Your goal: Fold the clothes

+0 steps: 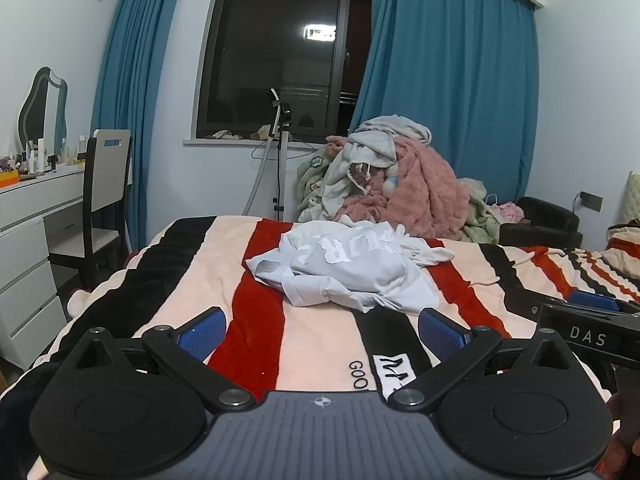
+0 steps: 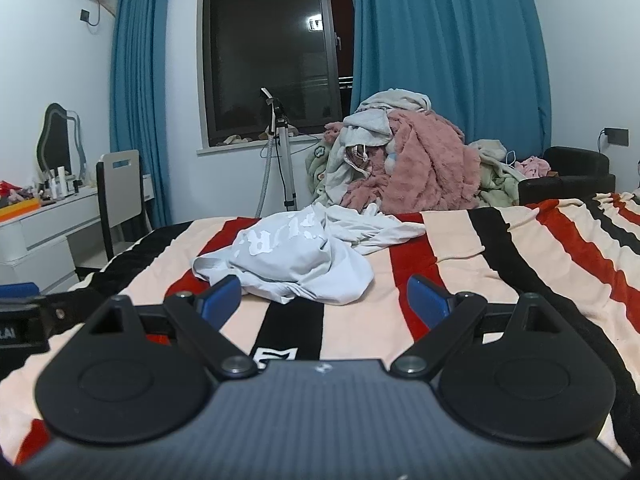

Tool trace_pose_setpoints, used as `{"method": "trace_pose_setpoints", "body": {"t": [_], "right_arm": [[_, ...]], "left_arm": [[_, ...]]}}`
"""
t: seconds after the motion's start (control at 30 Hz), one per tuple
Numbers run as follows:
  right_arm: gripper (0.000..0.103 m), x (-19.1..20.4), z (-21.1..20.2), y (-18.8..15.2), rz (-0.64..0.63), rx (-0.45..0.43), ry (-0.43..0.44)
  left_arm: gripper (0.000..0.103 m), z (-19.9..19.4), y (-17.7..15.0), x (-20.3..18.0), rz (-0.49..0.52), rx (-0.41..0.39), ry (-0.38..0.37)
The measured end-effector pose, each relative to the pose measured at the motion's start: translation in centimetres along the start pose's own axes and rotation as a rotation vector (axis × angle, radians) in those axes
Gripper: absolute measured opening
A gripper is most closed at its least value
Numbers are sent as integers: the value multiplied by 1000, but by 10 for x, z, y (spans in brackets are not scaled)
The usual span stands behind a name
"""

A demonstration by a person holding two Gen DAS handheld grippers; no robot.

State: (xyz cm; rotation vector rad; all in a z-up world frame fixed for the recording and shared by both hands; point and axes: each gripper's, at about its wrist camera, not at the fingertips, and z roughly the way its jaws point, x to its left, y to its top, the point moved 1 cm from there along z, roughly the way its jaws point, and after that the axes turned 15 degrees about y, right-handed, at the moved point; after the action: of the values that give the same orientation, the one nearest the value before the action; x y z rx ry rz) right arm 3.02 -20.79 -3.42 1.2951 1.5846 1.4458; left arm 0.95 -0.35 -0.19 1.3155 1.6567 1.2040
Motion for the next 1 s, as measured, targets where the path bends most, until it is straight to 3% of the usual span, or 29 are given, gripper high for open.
{"method": "trace_pose_setpoints", "body": {"t": [1.0], "right_arm": [[91,-4,5,0,35,1,-16]], "left_arm": [[103,10,-8,1,-9,28,4]]}}
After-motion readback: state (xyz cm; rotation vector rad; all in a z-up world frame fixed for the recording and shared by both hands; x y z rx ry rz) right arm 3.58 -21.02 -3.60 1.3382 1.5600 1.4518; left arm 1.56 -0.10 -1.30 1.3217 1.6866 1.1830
